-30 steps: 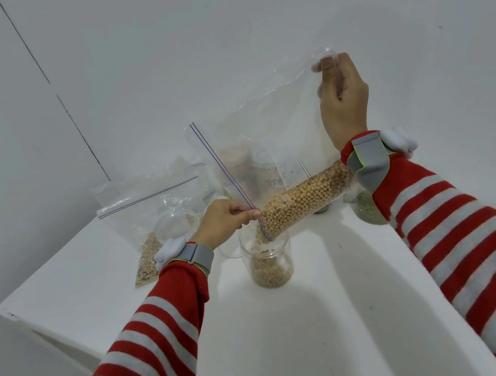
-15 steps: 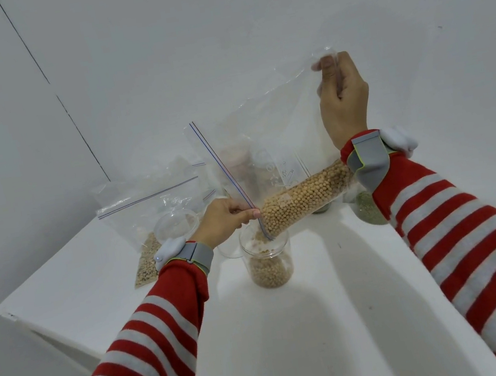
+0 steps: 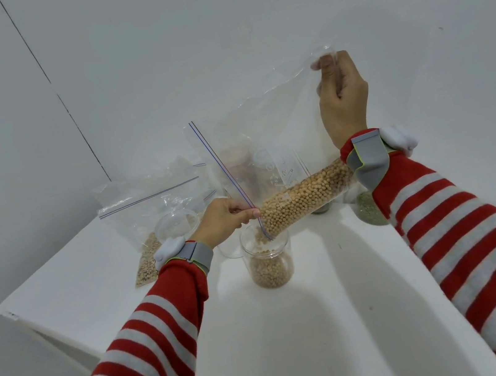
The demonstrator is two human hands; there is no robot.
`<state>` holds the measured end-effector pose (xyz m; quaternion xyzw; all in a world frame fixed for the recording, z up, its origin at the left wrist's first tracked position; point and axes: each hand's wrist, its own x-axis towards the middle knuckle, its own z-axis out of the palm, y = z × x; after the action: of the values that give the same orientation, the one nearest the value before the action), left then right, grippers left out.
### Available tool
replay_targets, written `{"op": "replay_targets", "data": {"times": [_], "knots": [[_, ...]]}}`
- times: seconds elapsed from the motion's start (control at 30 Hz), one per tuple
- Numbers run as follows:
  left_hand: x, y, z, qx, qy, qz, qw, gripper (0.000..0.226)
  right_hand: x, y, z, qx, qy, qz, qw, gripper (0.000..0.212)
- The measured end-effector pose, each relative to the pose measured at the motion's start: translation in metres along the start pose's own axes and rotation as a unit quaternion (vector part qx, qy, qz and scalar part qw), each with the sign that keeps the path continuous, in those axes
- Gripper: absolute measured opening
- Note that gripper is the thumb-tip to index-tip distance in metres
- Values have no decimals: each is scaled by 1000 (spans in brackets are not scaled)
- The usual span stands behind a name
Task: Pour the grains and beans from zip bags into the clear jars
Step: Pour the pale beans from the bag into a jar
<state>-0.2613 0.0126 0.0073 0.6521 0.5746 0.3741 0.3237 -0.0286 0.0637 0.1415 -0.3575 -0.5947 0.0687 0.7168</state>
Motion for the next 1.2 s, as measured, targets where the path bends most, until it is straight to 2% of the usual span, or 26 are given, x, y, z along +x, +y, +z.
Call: {"op": "replay_targets", "data": {"times": [0.23, 0.63, 0.9, 1.2], "knots": [[-1, 2, 0, -3, -4, -1, 1000, 2, 0, 5, 0, 11, -11, 8, 1000, 23], [-1, 2, 0, 0, -4, -5, 1000, 1, 0, 1, 0, 16, -3, -1, 1000, 21], [-1, 1, -1, 1, 2, -9, 1000, 10, 0, 0, 0, 13, -3, -4, 1000, 21], [-2, 2, 0, -11, 1, -16, 1000, 4, 1, 1, 0, 16, -5, 7, 1000, 21]]}}
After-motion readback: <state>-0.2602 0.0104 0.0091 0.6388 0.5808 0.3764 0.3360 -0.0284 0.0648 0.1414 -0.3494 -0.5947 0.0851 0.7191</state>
